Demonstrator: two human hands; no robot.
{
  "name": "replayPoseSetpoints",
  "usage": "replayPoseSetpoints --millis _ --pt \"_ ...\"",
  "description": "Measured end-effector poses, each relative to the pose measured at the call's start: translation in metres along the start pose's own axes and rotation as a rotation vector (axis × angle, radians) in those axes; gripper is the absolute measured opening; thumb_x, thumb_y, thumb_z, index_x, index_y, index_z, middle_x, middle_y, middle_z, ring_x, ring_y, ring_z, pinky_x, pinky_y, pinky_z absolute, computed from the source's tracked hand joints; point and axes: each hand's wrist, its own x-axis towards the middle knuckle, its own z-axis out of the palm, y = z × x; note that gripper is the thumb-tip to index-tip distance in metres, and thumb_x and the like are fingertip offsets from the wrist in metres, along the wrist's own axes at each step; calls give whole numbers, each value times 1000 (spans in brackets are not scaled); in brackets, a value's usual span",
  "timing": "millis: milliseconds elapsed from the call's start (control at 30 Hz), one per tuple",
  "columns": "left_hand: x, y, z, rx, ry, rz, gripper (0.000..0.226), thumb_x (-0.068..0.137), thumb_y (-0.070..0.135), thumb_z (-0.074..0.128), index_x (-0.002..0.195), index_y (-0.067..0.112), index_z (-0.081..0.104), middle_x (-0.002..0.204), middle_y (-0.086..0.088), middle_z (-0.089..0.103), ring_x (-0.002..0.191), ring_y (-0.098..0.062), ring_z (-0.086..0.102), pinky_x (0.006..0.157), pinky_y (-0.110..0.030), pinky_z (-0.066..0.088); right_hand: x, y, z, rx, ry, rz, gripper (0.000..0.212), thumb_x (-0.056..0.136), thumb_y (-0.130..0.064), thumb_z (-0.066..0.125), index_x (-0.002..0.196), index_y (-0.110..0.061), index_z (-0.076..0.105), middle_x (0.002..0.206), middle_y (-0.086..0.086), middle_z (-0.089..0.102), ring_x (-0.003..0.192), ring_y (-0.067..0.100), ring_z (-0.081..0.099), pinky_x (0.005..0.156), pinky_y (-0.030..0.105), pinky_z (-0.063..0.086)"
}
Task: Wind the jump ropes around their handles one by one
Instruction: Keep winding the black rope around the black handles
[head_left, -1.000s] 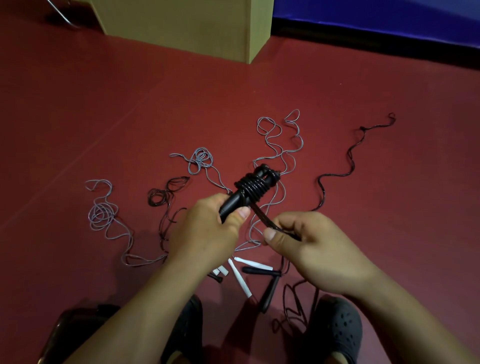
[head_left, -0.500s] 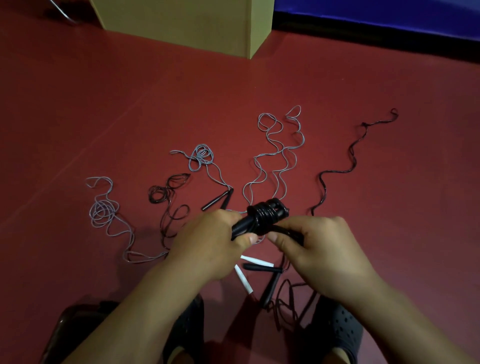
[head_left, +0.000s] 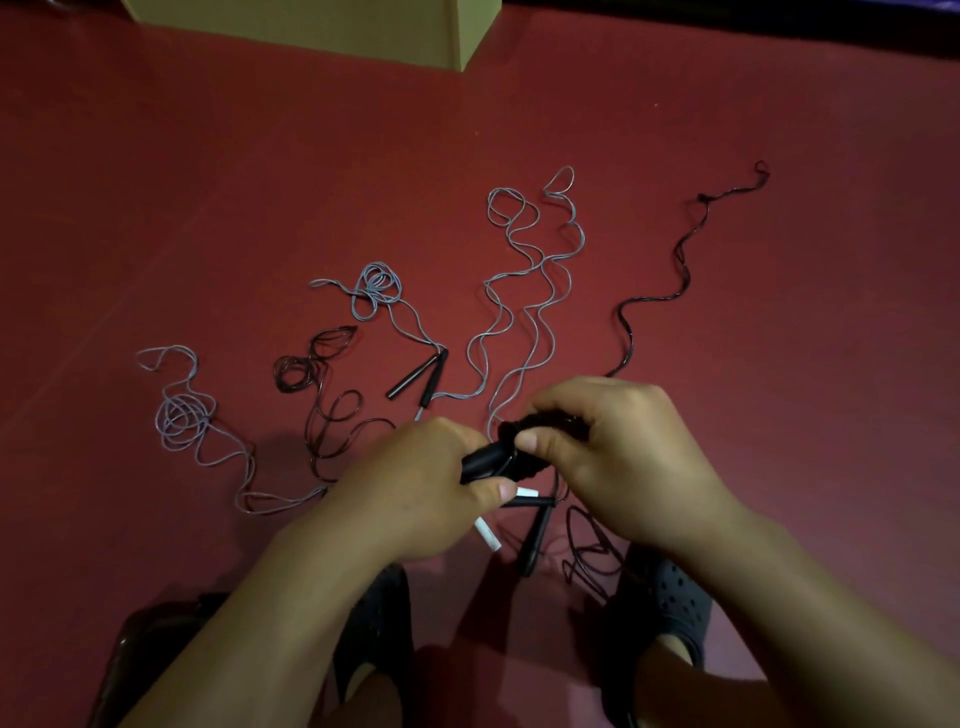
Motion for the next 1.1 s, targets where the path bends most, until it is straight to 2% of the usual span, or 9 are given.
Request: replayPoseSetpoints --millis 100,200,300,500,667,733,833,933,1100 --pt "-1 0 0 -58 -79 -1 23 85 46 68 77 24 64 72 -4 69 69 -24 66 69 -43 56 3 1 -1 23 -61 -41 9 86 -34 65 91 -31 71 79 -12 62 78 3 57 69 26 46" --pt "-3 0 -3 -132 -156 18 24 86 44 68 78 22 65 77 -10 69 71 -29 67 71 -49 58 7 2 -9 68 -43 17 12 77 -39 77 87 -33 74 76 -10 66 73 1 59 64 14 42" --pt "-7 3 -6 -214 -246 57 24 87 41 70 76 21 65 73 -6 70 61 -21 66 64 -40 59 11 4 -19 259 -61 173 21 64 -34 87 80 -27 75 64 -7 65 56 -1 54 57 16 44" --pt "-13 16 -12 -422 -417 210 21 91 31 70 81 13 67 68 4 67 55 -13 58 58 -28 47 15 5 -30 677 -155 319 12 74 -16 77 83 -12 71 57 -12 63 51 -5 54 53 8 42" --pt "-16 15 -19 -584 -494 316 24 87 36 69 79 14 66 69 3 66 55 -13 57 56 -25 48 15 6 -32 802 -243 413 16 70 -30 72 81 -18 71 61 -2 64 48 8 52 46 18 41" --pt "-15 15 -20 -672 -482 346 28 83 35 68 81 7 65 69 2 66 54 -12 57 55 -22 48 14 6 -29 845 -255 399 20 73 -27 71 85 -12 70 61 -3 65 47 6 56 45 18 45" --pt "-15 16 -21 -790 -406 386 12 85 28 68 77 19 68 69 -2 65 53 -12 57 56 -21 47 11 7 -24 797 -207 277 14 79 -21 77 78 -10 68 61 -2 65 52 7 58 49 18 47" --pt "-11 16 -18 -880 -253 354 15 89 27 63 87 13 67 69 -2 64 53 -14 54 58 -23 46 11 3 -18 627 -172 248 29 87 -1 60 61 -13 60 53 -4 55 49 10 46 49 22 37" --pt "-3 17 -20 -1042 16 165 26 92 36 61 98 12 69 71 -4 62 55 -17 53 56 -22 46 11 -7 -9 708 -201 382 35 100 -33 49 84 -6 63 63 1 57 59 22 40 53 32 30"
